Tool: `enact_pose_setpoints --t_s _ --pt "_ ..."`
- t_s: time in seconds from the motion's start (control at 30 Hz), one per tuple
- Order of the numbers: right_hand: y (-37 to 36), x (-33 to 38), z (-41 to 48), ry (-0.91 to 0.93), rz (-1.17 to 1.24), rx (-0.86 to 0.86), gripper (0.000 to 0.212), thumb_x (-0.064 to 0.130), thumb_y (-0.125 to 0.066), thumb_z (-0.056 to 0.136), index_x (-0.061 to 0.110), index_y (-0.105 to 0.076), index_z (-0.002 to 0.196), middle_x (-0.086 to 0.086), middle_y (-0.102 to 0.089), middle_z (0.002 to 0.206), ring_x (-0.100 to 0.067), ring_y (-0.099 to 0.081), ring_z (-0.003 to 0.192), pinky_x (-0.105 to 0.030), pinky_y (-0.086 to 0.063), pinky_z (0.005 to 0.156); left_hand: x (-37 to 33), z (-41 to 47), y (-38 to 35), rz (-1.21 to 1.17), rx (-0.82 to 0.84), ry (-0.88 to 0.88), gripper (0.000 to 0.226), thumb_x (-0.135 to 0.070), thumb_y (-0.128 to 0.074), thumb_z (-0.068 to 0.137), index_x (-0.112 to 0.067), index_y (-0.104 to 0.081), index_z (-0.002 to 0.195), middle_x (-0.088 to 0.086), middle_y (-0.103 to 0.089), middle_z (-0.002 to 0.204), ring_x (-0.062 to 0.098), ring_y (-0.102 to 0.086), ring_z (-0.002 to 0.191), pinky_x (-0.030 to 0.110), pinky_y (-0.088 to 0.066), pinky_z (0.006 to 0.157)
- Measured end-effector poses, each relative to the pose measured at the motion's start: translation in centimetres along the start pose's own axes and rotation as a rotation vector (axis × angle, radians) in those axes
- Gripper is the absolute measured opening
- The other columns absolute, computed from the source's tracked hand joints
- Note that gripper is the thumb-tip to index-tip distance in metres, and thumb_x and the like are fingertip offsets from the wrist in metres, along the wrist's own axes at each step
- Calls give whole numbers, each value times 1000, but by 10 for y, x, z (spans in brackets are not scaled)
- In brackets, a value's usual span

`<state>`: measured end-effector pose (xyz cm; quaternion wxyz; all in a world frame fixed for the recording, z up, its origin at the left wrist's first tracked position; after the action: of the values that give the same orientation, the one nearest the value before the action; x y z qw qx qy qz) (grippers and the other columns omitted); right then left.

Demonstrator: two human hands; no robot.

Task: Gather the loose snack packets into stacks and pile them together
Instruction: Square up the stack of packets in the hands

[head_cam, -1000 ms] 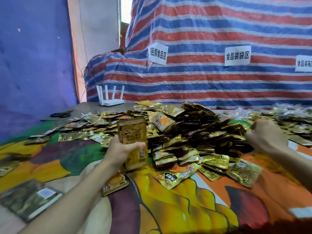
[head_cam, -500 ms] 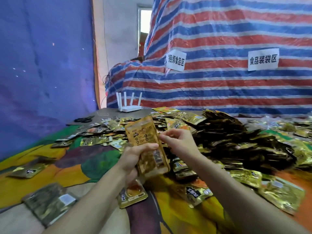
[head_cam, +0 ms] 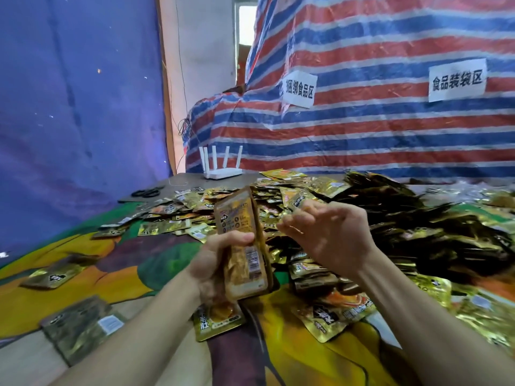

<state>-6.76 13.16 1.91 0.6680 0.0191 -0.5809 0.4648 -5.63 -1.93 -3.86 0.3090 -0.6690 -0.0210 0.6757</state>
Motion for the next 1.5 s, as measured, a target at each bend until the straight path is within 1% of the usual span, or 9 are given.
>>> enact_pose_setpoints --t_s 0.17,0.33,0.5,0.73,0.87,0.97,1.03,1.37,1.5 --pt "0 -4 2 1 -45 -13 33 1 -55 88 11 -75 112 -1 -67 76 -9 -52 48 -32 -60 63 0 0 0 -27 4 7 53 -18 -97 45 -7 -78 93 12 -72 88 28 -72 75 39 -60 66" --pt "1 -18 6 -14 -313 -30 51 8 -67 87 31 -63 132 -11 -72 122 -21 -74 76 -27 -59 53 1 1 4 20 -111 7 39 -11 -83 60 -5 -75 97 18 -74 93 32 -73 76 41 -60 65" --pt "10 -15 5 47 -457 -179 57 16 -82 73 28 -68 128 -8 -72 123 -29 -74 102 -38 -62 63 -10 3 16 -133 -325 -93 45 -18 -73 69 -5 -69 112 17 -75 103 32 -75 83 45 -62 67" --pt "-11 -48 6 165 -615 -197 49 7 -90 68 34 -74 106 1 -73 113 -24 -75 97 -43 -63 73 -27 -1 28 -417 -417 -316 49 -27 -74 72 -15 -65 119 13 -75 112 31 -74 95 52 -52 82" --pt "-23 -39 4 354 -739 -278 52 8 -88 75 28 -67 118 6 -74 108 -17 -73 99 -45 -62 84 -26 2 18 -445 -398 -338 57 -32 -74 72 -14 -62 125 12 -75 111 29 -75 96 46 -60 78" --pt "-27 -30 0 471 -761 -300 57 8 -88 75 32 -65 121 13 -72 112 -8 -70 103 -33 -61 85 -19 5 10 -471 -360 -325 57 -28 -75 71 -11 -62 124 14 -76 105 29 -75 91 39 -64 69" --pt "-29 -27 -3 521 -794 -300 58 7 -87 75 36 -65 120 25 -68 111 -2 -68 104 -25 -59 83 -17 7 8 -449 -351 -327 56 -24 -75 73 -10 -61 125 15 -75 104 29 -75 92 41 -63 77" --pt "-29 -30 -3 535 -781 -251 61 -7 -86 69 20 -63 119 21 -69 103 -7 -71 98 -22 -58 76 -16 7 4 -326 -330 -280 37 -22 -80 69 -7 -71 102 16 -76 101 31 -76 91 42 -64 71" --pt "-30 -36 0 526 -696 -255 89 -10 -90 60 22 -53 134 30 -67 105 -4 -71 101 -20 -58 79 -14 6 -6 -380 -309 -271 48 -22 -80 70 -4 -67 113 19 -74 110 35 -74 96 47 -63 76"
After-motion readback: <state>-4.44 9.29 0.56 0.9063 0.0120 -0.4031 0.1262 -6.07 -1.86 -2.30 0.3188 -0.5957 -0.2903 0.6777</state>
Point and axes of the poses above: each hand's wrist, its own z-axis towards the middle knuckle, its own y-axis out of the back of the hand, x = y × z, the point moved 7 cm from there along z, towards the middle knuckle
